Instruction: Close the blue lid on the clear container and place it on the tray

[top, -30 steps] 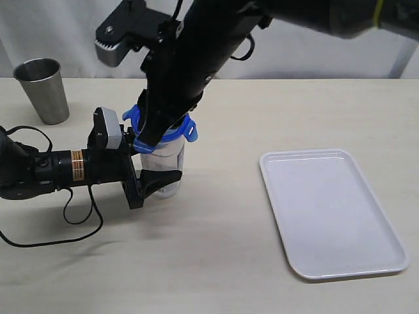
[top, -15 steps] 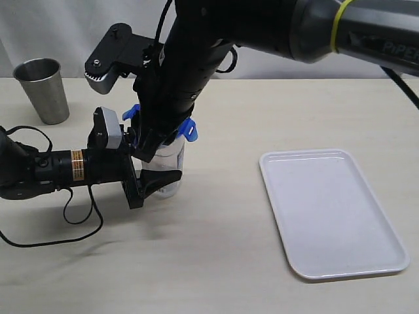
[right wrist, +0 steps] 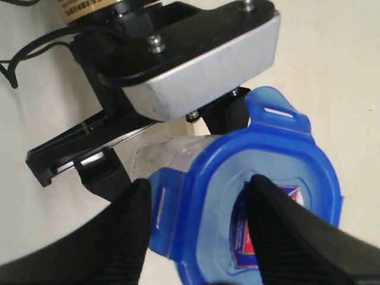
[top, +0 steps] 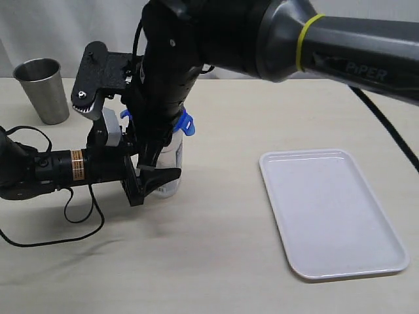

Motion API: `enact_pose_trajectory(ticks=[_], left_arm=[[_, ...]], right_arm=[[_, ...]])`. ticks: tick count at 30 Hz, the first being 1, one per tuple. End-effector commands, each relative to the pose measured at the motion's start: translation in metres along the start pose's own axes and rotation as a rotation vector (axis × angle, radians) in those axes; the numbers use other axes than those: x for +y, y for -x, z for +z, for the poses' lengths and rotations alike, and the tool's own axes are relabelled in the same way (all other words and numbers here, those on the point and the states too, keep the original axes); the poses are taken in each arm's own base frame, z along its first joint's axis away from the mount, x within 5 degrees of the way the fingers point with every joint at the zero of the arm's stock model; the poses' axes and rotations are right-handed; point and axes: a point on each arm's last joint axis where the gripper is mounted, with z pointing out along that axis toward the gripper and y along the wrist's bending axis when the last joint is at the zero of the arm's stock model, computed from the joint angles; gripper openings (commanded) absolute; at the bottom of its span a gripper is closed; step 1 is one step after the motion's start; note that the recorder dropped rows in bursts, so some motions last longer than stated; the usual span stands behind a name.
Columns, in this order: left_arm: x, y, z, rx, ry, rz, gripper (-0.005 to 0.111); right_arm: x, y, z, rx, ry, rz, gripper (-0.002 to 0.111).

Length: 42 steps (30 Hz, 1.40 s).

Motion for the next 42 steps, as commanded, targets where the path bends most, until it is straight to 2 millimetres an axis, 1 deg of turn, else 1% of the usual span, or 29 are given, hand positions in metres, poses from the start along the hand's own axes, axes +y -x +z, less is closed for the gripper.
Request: enact_pose_trajectory(ticks=[1,5,9,14,17,19,21,24,25,26,28,32,33,37,38,39,41,42], left_arm=[[-0.003,0.0,0.002,0.02,-0.029,0.052,0.0],[-0.003,0.0,0.002,0.02,-0.029,0.052,0.0],[-0.003,0.0,0.002,0.02,-0.029,0.052,0.0],[-0.004,0.0,0.002,0.011,-0.032,0.052,0.0],[-0.004,0.001,0.002,0.004,-0.033,0.052,0.0],[-0.004,0.002,0.002,-0.003,-0.033,0.05,0.0],[-0.002,0.002,0.002,-0.008,-0.016,0.053,0.0],[-0.001,0.002,0.002,-0.011,-0.002,0.083,0.0],[-0.001,0.002,0.002,-0.011,-0.002,0.109,0.0],[-0.002,0.002,0.002,-0.008,-0.015,0.168,0.0],[-0.002,0.002,0.002,-0.008,-0.016,0.189,0.0],[-0.002,0.002,0.002,-0.009,-0.014,0.189,0.0],[-0.002,0.002,0.002,-0.009,-0.014,0.184,0.0],[-0.002,0.002,0.002,-0.008,-0.016,0.185,0.0],[-0.002,0.002,0.002,-0.007,-0.02,0.187,0.0],[-0.003,0.002,0.002,-0.006,-0.027,0.19,0.0],[-0.004,0.002,0.002,-0.007,-0.037,0.194,0.0],[-0.004,0.003,0.002,-0.018,-0.042,0.195,0.0]], right_arm=[[0.011,-0.009,0.033,0.165,-0.017,-0.077,0.047],[0.016,-0.011,0.046,0.237,-0.037,-0.109,0.045],[0.021,-0.011,0.053,0.266,-0.033,-0.135,0.043],[0.019,-0.012,0.057,0.286,-0.074,-0.137,0.043],[0.02,-0.011,0.058,0.275,-0.057,-0.128,0.043],[0.021,-0.009,0.054,0.249,-0.048,-0.117,0.044],[0.02,-0.005,0.047,0.211,-0.044,-0.105,0.044],[0.015,-0.001,0.029,0.154,-0.066,-0.085,0.044],[0.013,0.001,0.022,0.13,-0.07,-0.07,0.045],[0.009,0.002,0.007,0.089,-0.078,-0.043,0.048],[0.005,0.003,-0.009,0.041,-0.079,-0.005,0.051],[-0.006,-0.001,-0.041,-0.035,-0.084,0.067,0.051],[-0.011,-0.004,-0.057,-0.081,-0.075,0.096,0.051],[-0.019,-0.011,-0.085,-0.184,-0.034,0.138,0.051],[-0.021,-0.013,-0.092,-0.23,0.004,0.164,0.051],[-0.024,-0.018,-0.095,-0.26,0.048,0.182,0.051],[-0.03,-0.027,-0.094,-0.278,0.114,0.231,0.051],[-0.037,-0.037,-0.086,-0.27,0.161,0.289,0.051]])
